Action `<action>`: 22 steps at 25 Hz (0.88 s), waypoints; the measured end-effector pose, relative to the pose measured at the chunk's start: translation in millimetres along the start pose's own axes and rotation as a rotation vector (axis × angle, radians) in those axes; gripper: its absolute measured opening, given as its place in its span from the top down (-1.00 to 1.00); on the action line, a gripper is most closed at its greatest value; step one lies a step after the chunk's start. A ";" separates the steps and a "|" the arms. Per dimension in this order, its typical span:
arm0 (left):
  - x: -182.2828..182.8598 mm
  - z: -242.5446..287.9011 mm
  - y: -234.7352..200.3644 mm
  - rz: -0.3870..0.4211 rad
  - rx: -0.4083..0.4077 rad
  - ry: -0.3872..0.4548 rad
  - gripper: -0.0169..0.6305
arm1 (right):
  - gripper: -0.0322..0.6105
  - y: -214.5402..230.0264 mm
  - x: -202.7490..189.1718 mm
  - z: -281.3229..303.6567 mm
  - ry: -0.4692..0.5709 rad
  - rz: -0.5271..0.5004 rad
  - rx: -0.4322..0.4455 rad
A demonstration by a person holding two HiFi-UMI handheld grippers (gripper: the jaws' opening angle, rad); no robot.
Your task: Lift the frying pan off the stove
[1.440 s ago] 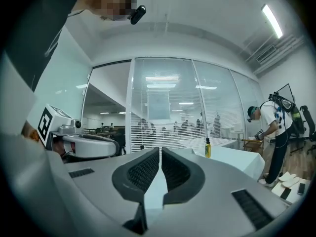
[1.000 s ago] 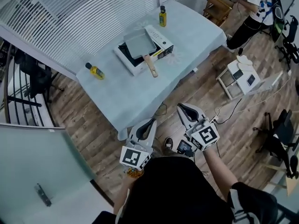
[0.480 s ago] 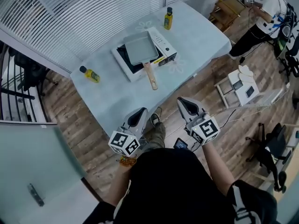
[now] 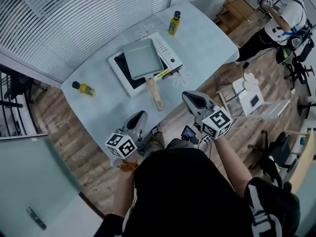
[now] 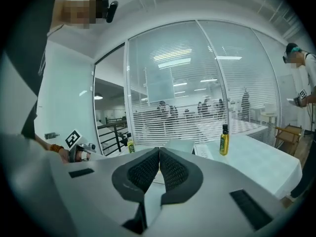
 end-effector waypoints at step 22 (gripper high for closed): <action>-14.8 59.1 -27.0 -0.576 -0.278 -0.082 0.48 | 0.92 62.7 -5.1 71.6 -0.112 -0.104 0.267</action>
Point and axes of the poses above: the fingertips, and each gripper's own axes: z forward along the fingers, y to its right, x out of its top, the point moved 5 cm from there along -z, backward along the fingers, and after that the axes turned 9 degrees about -y, right-handed, at the moved point
